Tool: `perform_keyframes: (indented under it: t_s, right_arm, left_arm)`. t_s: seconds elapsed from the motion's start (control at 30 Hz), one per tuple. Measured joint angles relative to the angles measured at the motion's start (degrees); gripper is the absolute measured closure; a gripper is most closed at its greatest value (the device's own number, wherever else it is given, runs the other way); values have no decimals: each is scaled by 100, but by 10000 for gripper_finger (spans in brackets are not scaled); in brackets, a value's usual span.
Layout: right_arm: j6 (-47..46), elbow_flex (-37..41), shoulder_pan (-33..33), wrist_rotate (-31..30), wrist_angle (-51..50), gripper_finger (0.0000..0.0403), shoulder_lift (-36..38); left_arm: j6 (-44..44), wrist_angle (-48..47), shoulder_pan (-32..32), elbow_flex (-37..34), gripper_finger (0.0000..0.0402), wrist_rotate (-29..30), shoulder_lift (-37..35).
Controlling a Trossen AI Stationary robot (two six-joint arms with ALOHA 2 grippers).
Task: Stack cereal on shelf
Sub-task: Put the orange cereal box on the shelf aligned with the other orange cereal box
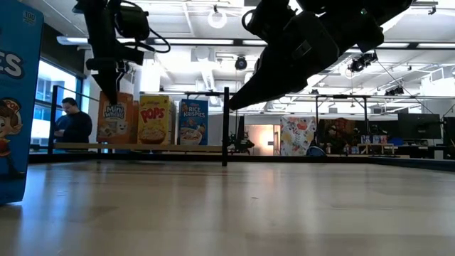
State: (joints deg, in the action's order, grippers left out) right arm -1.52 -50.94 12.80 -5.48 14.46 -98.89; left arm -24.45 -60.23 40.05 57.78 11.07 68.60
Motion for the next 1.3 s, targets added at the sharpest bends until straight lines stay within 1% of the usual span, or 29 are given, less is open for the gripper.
perform_keyframes:
  t_s: [0.13,0.23,0.3,0.43,0.5,0.57,0.67,0.77,0.87,1.0,1.1,1.23,1.3]
  right_arm:
    - [-2,0,0,4,0,402,0]
    - [-2,0,0,9,0,402,0]
    - [-2,0,0,11,0,402,0]
    - [-2,0,0,13,0,402,0]
    - [-2,0,0,13,0,402,0]
    - [-2,0,0,13,0,402,0]
    - [27,0,0,13,0,402,0]
    - [49,0,1,11,0,402,0]
    - [145,0,0,11,4,402,0]
    - [151,0,0,11,34,402,0]
    - [142,0,2,11,36,402,0]
    - [145,0,1,11,37,402,-2]
    - [146,0,0,9,37,402,-2]
  left_arm:
    - [-30,-13,0,0,153,16,-1]
    - [-73,-10,0,0,140,50,-72]
    - [-157,-15,-4,2,138,180,-167]
    - [-405,-30,-80,2,141,701,-487]
    - [-379,-72,-90,2,145,787,-690]
    - [-81,-157,-120,3,153,752,-904]
    - [547,-319,-204,-10,176,340,-1219]
    - [1085,-213,-401,-265,214,-244,-1547]
    - [1412,-7,-653,-707,260,-316,-1692]
    - [1625,407,-806,-1295,318,119,-1713]
    - [1633,753,-794,-1580,348,488,-1687]
    - [1628,935,-700,-1659,370,1102,-1681]
    - [1629,1009,-637,-1659,373,1283,-1681]
